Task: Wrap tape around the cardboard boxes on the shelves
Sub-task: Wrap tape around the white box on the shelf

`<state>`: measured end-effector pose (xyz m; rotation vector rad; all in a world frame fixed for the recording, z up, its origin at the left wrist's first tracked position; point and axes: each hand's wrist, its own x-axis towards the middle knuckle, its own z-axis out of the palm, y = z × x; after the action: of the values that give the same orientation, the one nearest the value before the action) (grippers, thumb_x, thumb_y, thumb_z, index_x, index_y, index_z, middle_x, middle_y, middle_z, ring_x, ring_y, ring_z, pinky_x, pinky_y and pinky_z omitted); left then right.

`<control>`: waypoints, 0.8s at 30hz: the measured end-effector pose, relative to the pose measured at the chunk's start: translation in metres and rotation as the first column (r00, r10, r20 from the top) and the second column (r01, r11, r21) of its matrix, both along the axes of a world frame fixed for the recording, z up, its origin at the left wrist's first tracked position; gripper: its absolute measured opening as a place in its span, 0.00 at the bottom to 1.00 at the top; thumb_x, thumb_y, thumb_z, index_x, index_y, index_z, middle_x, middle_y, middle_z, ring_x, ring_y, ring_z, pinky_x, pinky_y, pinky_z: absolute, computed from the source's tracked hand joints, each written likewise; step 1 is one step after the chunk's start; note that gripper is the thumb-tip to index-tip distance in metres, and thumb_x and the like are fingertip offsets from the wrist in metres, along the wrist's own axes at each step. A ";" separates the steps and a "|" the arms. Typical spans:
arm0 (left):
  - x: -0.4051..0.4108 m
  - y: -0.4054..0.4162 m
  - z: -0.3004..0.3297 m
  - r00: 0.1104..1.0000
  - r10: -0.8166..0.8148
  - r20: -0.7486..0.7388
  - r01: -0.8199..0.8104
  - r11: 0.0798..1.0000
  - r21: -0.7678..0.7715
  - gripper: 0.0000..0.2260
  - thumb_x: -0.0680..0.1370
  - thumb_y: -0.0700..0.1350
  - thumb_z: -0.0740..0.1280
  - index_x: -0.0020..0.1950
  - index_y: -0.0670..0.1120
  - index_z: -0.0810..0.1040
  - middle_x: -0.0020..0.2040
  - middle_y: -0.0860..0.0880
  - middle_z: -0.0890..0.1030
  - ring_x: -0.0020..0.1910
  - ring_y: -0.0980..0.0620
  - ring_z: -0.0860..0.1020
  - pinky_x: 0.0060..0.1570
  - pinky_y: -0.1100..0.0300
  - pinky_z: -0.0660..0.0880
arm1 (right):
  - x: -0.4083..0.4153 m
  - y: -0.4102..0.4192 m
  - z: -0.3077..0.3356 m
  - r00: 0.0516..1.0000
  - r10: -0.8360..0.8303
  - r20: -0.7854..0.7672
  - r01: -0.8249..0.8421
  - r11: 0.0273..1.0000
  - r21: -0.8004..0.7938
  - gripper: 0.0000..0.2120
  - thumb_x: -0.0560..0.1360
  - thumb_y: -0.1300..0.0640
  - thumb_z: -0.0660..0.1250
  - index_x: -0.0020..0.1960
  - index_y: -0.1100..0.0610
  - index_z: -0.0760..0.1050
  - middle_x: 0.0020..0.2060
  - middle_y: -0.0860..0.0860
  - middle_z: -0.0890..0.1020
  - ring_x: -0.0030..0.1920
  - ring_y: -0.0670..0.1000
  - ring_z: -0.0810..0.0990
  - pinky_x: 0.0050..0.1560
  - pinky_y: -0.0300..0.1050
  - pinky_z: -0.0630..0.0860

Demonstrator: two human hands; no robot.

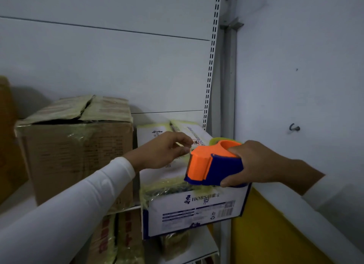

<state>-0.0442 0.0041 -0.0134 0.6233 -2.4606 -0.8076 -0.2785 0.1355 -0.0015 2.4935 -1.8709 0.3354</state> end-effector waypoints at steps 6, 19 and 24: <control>0.005 0.008 -0.003 1.000 -0.006 -0.027 0.007 0.999 0.035 0.16 0.80 0.43 0.64 0.68 0.47 0.72 0.64 0.52 0.74 0.57 0.56 0.79 0.59 0.57 0.75 | 0.006 -0.008 -0.007 0.943 0.023 -0.333 -0.080 0.984 -0.158 0.33 0.63 0.21 0.59 0.50 0.48 0.73 0.41 0.44 0.81 0.41 0.45 0.78 0.45 0.40 0.75; -0.003 0.019 0.000 0.987 -0.162 -0.020 0.161 0.987 -0.004 0.19 0.80 0.44 0.63 0.71 0.49 0.68 0.68 0.53 0.73 0.66 0.53 0.73 0.66 0.51 0.71 | 0.014 -0.015 -0.014 0.911 0.148 -0.385 -0.271 0.918 -0.289 0.38 0.64 0.21 0.56 0.53 0.53 0.76 0.37 0.50 0.82 0.37 0.50 0.78 0.39 0.42 0.71; -0.001 0.015 -0.005 0.996 -0.080 -0.042 0.080 0.997 0.013 0.14 0.79 0.41 0.65 0.65 0.46 0.74 0.59 0.48 0.78 0.55 0.51 0.79 0.57 0.51 0.76 | 0.014 -0.013 -0.018 0.918 0.148 -0.368 -0.276 0.904 -0.326 0.38 0.65 0.22 0.57 0.51 0.55 0.77 0.34 0.50 0.82 0.34 0.50 0.78 0.36 0.42 0.74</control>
<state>-0.0449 0.0190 -0.0185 0.5106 -2.4573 -0.8614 -0.2642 0.1224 -0.0194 2.3164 -1.2701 0.2214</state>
